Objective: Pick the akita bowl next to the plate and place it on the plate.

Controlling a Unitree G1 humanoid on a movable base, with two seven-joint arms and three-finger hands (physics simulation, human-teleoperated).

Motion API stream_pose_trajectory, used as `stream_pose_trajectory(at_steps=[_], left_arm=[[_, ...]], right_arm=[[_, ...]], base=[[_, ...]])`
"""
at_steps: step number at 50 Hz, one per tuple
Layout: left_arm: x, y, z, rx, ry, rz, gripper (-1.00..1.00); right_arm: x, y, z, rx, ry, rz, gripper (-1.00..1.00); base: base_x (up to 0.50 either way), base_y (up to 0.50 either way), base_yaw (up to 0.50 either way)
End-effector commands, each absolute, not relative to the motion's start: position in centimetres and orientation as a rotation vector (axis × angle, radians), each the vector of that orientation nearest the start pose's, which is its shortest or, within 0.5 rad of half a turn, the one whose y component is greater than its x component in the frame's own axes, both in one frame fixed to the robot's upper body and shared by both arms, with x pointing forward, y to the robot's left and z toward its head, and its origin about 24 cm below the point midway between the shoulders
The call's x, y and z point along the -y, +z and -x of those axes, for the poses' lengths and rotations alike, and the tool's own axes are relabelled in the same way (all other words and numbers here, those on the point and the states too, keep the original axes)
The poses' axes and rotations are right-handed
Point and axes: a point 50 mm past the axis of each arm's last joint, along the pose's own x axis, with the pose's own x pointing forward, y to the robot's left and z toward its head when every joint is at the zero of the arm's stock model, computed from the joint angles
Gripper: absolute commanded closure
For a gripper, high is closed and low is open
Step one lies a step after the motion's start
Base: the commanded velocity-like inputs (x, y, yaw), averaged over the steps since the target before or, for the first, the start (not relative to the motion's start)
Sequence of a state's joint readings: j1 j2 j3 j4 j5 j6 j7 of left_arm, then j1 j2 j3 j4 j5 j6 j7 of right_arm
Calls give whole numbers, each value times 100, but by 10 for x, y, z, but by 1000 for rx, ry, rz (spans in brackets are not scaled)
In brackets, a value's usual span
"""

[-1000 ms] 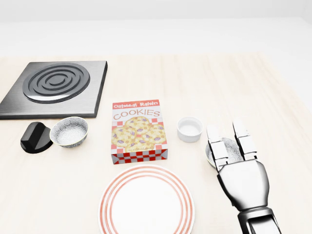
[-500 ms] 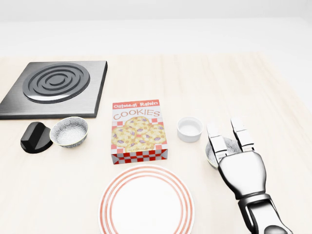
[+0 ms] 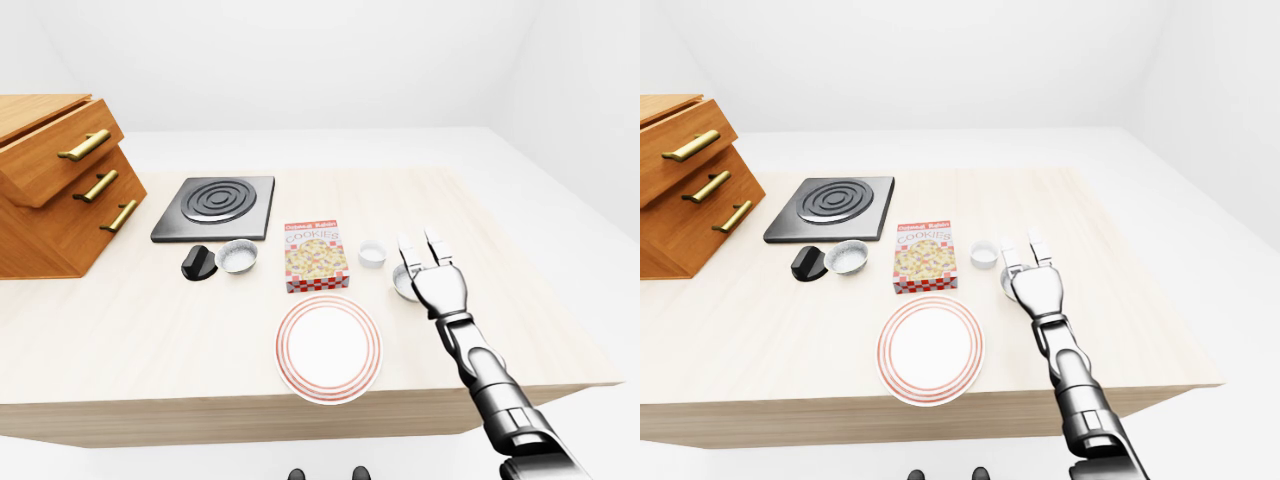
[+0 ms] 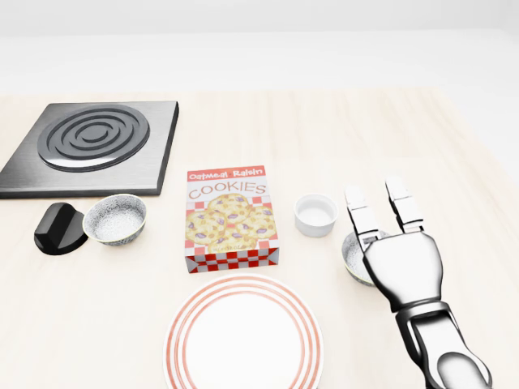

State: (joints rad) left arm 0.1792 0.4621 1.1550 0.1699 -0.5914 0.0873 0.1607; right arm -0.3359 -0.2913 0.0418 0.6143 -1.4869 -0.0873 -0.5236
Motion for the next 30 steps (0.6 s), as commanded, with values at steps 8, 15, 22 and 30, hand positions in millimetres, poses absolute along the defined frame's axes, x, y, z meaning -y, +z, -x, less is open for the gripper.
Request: stream_pose_trajectory(at_steps=[8, 15, 22, 30], left_arm=[[-456, 106, -62, 214, 1276, 177, -100], [-457, 104, -62, 206, 1274, 179, -100], [-457, 102, -62, 201, 1273, 182, -100], [-457, 104, -62, 208, 1272, 181, -100]], right_arm=[[190, 14, -306, 240, -37, 1718, -100], [189, 13, -308, 232, -29, 1711, -100], [191, 4, -311, 179, 14, 1721, -100], [196, 1, -314, 144, 24, 1720, -100]], base=[[0, 0, 0], [0, 0, 0], [0, 0, 0], [0, 0, 0]])
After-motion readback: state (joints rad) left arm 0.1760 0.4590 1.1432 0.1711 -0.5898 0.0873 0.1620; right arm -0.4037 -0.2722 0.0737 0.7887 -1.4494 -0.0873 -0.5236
